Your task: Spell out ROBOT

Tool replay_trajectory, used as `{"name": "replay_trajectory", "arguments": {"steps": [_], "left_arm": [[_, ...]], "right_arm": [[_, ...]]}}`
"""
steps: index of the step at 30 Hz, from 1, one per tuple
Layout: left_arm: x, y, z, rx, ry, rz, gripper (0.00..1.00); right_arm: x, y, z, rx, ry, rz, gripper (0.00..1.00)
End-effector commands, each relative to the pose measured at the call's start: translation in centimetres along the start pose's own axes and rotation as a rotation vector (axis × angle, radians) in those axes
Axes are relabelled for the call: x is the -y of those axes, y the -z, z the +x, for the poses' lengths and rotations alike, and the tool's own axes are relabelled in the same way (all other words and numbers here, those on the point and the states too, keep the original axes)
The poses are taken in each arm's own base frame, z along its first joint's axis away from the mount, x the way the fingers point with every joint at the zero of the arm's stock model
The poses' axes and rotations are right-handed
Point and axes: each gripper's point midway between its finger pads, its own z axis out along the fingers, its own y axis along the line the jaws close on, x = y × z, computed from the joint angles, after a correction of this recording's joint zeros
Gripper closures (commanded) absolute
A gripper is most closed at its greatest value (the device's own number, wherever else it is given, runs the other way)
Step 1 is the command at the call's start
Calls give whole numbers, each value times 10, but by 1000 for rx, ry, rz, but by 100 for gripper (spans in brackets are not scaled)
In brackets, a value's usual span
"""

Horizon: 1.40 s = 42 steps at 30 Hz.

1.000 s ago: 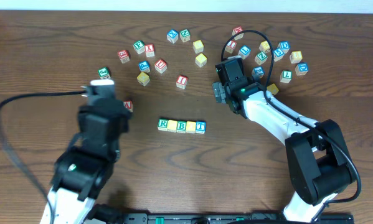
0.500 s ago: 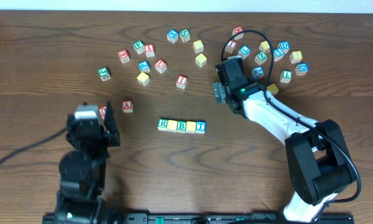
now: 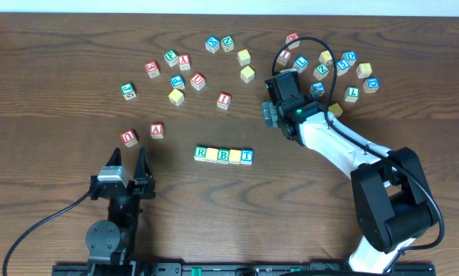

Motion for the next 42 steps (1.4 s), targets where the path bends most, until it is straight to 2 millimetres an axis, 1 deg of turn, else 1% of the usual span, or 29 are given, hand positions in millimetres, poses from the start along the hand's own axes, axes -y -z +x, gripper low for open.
{"name": "replay_trajectory", "arguments": {"steps": [1,9,42], "left_arm": [[-1,2,11,-26,46,5,48],[-9,8,57,-213,49,-34,48],[-11,7,56,-210,48,-41,48]], "right_arm": [[4,11,-17,45,-16,0,1],[4,11,-17,45,-16,0,1],[4,11,-17,45,-16,0,1]]}}
